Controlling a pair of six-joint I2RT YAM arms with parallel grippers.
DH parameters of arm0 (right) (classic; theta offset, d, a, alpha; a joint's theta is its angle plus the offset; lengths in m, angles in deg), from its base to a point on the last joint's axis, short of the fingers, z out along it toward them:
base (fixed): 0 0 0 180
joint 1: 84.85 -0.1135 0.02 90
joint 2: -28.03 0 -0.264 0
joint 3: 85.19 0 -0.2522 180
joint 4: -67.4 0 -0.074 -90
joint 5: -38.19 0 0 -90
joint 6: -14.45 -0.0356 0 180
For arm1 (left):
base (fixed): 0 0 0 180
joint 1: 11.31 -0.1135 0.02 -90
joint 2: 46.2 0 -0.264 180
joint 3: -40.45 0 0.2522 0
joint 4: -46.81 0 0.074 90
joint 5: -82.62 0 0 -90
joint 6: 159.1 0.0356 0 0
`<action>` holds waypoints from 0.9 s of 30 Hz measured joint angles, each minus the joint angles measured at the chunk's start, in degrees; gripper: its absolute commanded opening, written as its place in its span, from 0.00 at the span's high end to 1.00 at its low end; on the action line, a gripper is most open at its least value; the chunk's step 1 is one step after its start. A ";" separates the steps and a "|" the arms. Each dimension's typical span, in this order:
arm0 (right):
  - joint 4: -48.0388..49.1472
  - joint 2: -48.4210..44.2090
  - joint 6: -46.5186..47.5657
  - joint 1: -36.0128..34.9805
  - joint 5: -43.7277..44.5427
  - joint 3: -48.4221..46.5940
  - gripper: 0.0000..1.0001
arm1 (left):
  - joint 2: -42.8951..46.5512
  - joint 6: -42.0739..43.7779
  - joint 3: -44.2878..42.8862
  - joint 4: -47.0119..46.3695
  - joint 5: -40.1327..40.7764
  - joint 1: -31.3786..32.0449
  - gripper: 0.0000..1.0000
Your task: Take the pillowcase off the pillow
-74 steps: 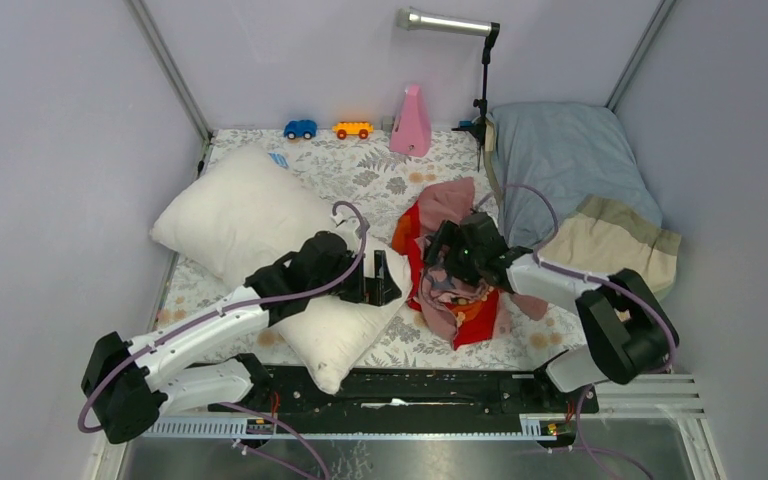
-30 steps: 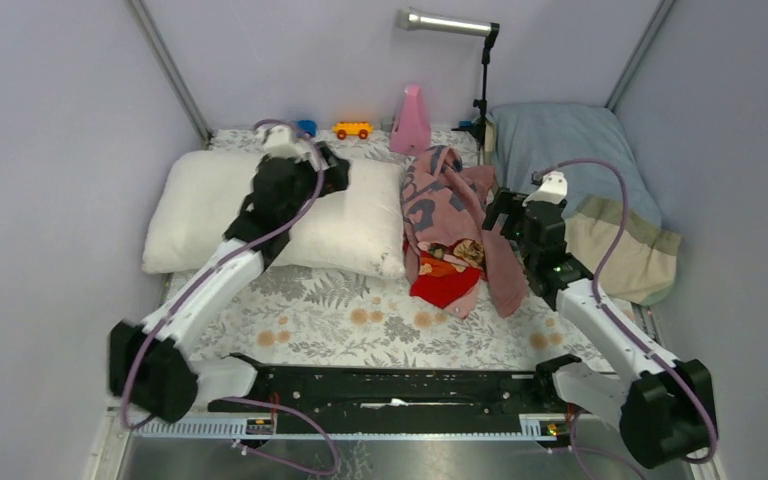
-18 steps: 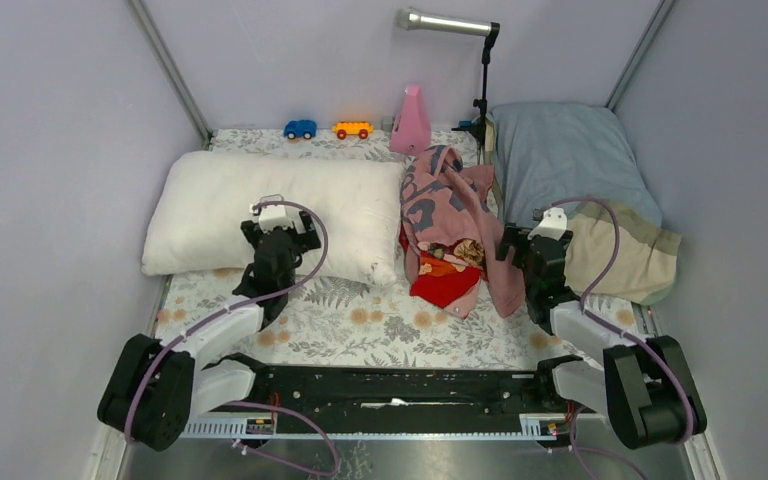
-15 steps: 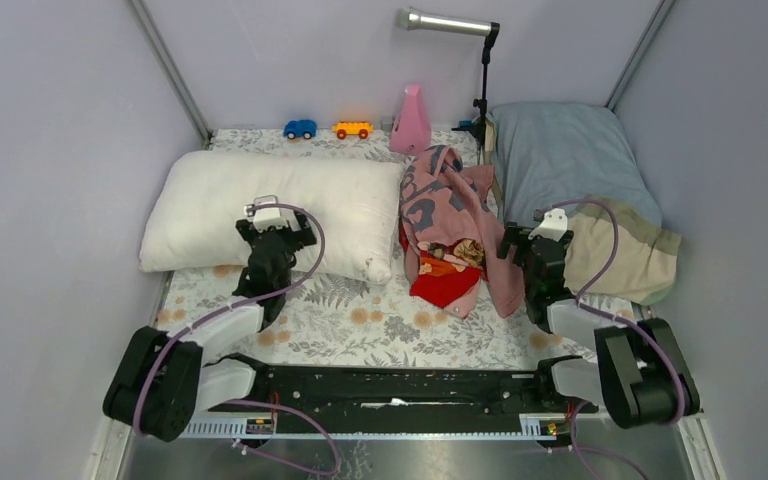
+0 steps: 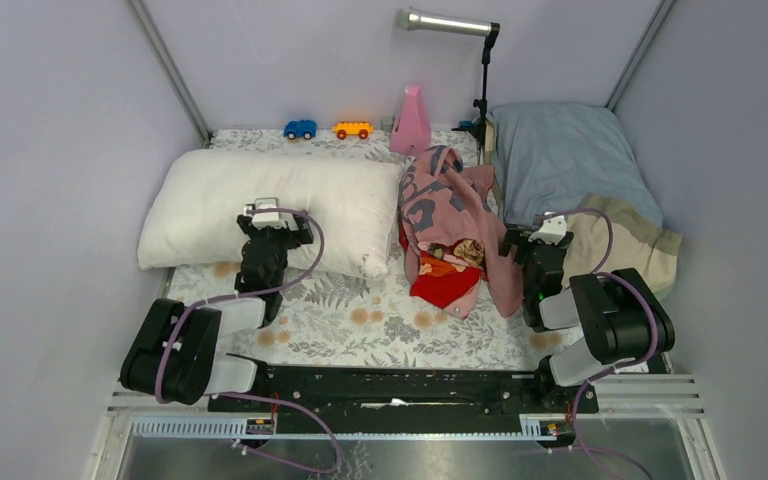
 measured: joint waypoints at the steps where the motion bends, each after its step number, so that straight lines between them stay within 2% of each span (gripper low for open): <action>1: 0.13 0.00 0.02 0.00 -0.04 0.00 0.00 | -0.02 0.31 -0.07 -0.15 -0.59 -0.24 0.09; 4: 0.72 0.04 0.00 0.11 -0.24 0.00 0.00 | -0.20 0.55 -0.04 -0.52 -2.69 -1.49 0.10; 6: 0.79 0.04 0.00 0.17 -0.31 0.00 0.00 | -0.94 0.59 -0.37 -0.79 -4.70 -2.78 0.06; 14: 0.83 0.04 0.00 0.22 -0.35 0.00 0.00 | -8.41 -0.20 0.55 -12.22 -10.29 -7.17 0.01; 27: 0.83 0.04 0.00 0.22 -0.37 0.00 0.00 | -9.09 -0.39 0.55 -13.49 -11.93 -7.87 0.01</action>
